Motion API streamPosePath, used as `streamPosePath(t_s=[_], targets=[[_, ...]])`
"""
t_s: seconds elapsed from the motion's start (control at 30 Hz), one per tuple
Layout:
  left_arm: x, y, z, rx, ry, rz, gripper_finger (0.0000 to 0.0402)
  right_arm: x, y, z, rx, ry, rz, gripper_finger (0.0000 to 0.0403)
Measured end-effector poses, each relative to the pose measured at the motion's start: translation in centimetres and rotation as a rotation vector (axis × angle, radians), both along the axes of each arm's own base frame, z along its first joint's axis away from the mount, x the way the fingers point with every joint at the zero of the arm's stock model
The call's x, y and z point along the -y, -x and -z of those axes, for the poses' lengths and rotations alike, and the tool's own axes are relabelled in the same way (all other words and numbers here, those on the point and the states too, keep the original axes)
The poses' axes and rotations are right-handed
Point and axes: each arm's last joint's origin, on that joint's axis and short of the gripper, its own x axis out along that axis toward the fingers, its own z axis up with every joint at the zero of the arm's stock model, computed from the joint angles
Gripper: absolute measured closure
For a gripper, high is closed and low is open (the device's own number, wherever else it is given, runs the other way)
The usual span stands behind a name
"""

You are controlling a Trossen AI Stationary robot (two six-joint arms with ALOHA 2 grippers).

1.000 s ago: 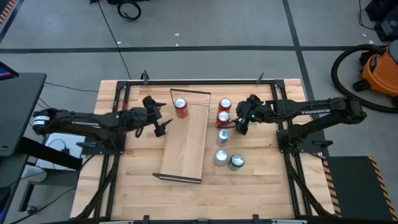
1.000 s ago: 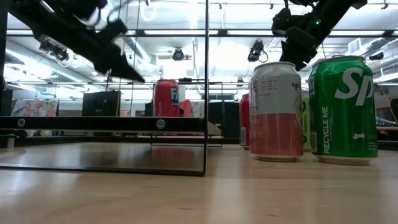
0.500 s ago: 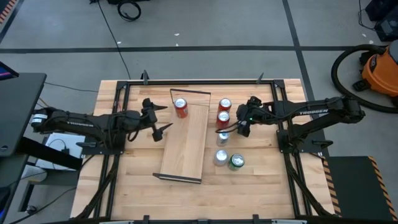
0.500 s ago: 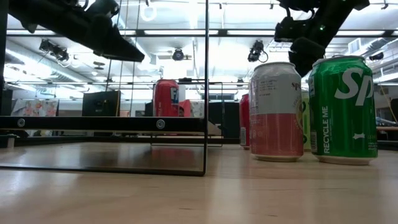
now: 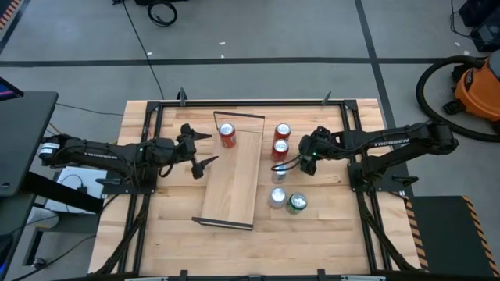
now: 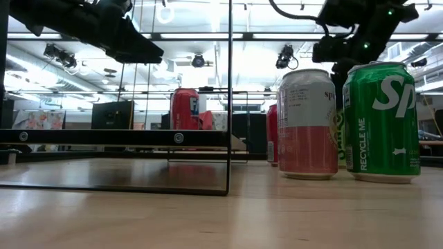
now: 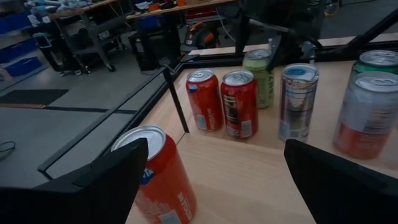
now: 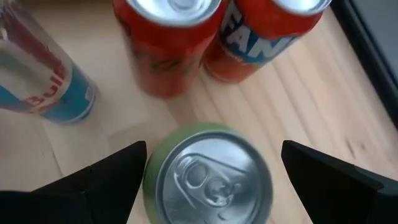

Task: Place canned beverage on shelf
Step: Put the light green soda can on the shelf

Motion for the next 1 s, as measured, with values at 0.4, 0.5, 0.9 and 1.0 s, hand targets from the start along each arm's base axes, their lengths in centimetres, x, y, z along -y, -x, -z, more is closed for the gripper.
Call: streamPosePath(t_s=[0.4,0.5,0.9,1.0], targets=[[0.2,-0.1,0.0,0.011,0.052,0.064,0.0013,0.6,0.4,0.7,-0.018,-0.081,0.011,0.0054],[0.2,-0.1,0.0,0.012,0.055,0.063,0.0013,0.7,0.4,0.6,-0.017,-0.099,0.003,0.0076],[0.2,-0.1,0.0,0.012,0.055,0.064,0.0013,0.8,-0.4,-2.9,0.006,-0.094,-0.018,0.0076],[0.2,-0.1,0.0,0.012,0.056,0.068,0.0013,0.9,-0.8,-4.1,0.015,-0.071,-0.022,0.0076]])
